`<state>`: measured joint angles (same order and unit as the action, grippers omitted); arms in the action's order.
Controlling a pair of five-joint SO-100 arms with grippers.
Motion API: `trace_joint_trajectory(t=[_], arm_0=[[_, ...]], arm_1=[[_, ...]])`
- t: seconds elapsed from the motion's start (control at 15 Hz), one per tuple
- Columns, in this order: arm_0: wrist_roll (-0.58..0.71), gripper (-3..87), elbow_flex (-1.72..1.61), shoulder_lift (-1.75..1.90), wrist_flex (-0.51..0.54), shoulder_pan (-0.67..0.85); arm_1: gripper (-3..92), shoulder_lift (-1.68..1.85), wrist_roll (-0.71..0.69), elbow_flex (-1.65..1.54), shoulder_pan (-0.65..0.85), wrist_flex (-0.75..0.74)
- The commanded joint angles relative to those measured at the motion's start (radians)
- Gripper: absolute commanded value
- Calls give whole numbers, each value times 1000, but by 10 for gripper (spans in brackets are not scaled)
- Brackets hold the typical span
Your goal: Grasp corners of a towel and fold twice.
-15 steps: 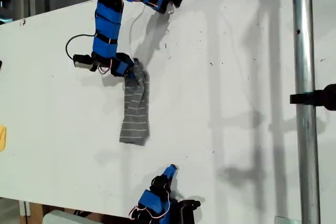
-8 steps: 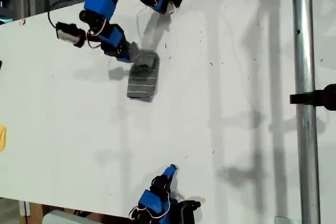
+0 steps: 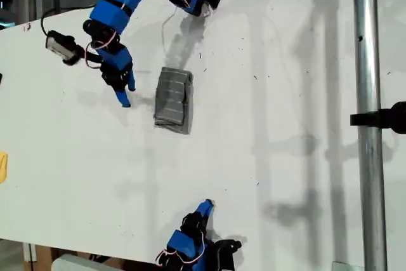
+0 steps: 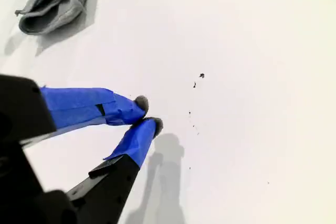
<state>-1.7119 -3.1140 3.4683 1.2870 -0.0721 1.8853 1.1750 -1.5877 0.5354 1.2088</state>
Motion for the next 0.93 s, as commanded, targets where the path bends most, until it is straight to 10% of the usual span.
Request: trace_joint_trajectory(t=[0.0, 0.13, 0.27, 0.53, 0.87], arm_0=[[29, 37, -6, 6, 5, 84], [218, 37, -6, 6, 6, 143], [779, 35, -6, 6, -3, 141], [739, 34, -6, 6, 3, 146], [739, 34, -6, 6, 3, 146]], arm_1=[[69, 367, -14, -348, -3, -6], [-3, 718, 21, -756, -60, -17], [-3, 1213, 132, -1121, -175, 58], [63, 1408, 407, -1305, -353, 196], [63, 1407, 321, -1305, -270, 207]])
